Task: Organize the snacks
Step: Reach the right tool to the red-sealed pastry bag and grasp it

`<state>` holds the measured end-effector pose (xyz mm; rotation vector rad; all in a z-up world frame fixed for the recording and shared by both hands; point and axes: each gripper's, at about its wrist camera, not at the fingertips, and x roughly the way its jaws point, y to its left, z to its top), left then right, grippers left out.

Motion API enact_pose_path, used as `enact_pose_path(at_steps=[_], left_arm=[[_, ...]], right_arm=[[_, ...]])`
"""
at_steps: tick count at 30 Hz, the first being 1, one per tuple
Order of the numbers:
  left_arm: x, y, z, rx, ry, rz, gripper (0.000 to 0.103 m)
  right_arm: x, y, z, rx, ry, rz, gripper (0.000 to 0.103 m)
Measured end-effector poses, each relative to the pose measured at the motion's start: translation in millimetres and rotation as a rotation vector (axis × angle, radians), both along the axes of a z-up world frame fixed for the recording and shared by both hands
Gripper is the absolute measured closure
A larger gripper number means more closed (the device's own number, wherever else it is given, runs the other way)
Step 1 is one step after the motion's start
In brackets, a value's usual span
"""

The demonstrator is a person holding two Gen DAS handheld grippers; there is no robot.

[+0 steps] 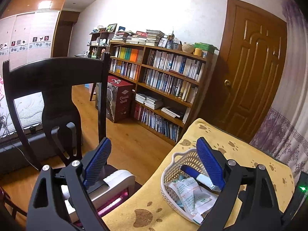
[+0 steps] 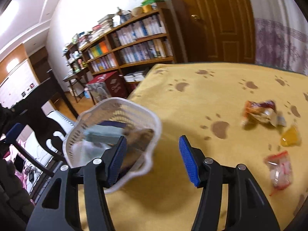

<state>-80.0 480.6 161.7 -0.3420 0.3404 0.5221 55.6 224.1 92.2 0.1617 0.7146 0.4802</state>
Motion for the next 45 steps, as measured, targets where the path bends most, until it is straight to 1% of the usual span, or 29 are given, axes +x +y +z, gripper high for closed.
enact_pose_path(at_steps=[6,13,15,16,18,20,24,29,34,36,38,41,45], left_arm=[[1.6,-9.2,1.5,0.02,0.002,-0.021,0.012],[4.1,-19.2,2.3,0.035,0.006,-0.041,0.012],[5.1,-20.6,1.7,0.04,0.01,-0.047,0.012],[5.5,-22.5,1.5,0.043,0.011,-0.049,0.012],[6.6,-26.9,1.3,0.052,0.013,-0.056,0.012],[7.4,-30.6,1.5,0.06,0.014,-0.061,0.012],[9.2,-41.0,1.7,0.084,0.02,-0.08,0.012],[11.4,-51.7,0.8,0.109,0.029,-0.101,0.011],[14.4,-60.3,-1.3,0.127,0.039,-0.116,0.011],[15.2,-62.2,-1.8,0.132,0.043,-0.121,0.011],[17.3,-65.8,-2.8,0.139,0.049,-0.128,0.011],[21.1,-74.2,-4.5,0.154,0.06,-0.141,0.011],[24.5,-88.1,-7.0,0.183,0.072,-0.169,0.011]], right_arm=[[1.6,-43.2,-14.7,-0.016,0.026,-0.104,0.046],[-2.4,-109.6,-34.5,-0.118,0.009,-0.259,0.045],[-1.9,-123.5,-38.7,-0.132,0.014,-0.292,0.043],[-1.7,-133.3,-41.7,-0.137,0.018,-0.312,0.04],[0.1,-148.4,-47.2,-0.144,0.028,-0.332,0.039],[2.5,-157.1,-52.2,-0.157,0.032,-0.338,0.036],[8.5,-164.5,-62.9,-0.179,0.061,-0.323,0.036],[16.9,-155.6,-76.1,-0.215,0.091,-0.254,0.036],[23.3,-144.4,-82.4,-0.267,0.105,-0.225,0.036],[23.1,-142.1,-82.6,-0.287,0.101,-0.226,0.039],[22.5,-142.5,-82.3,-0.304,0.097,-0.239,0.05],[20.3,-147.0,-81.2,-0.304,0.092,-0.246,0.059],[12.8,-152.9,-80.3,-0.314,0.079,-0.253,0.064]])
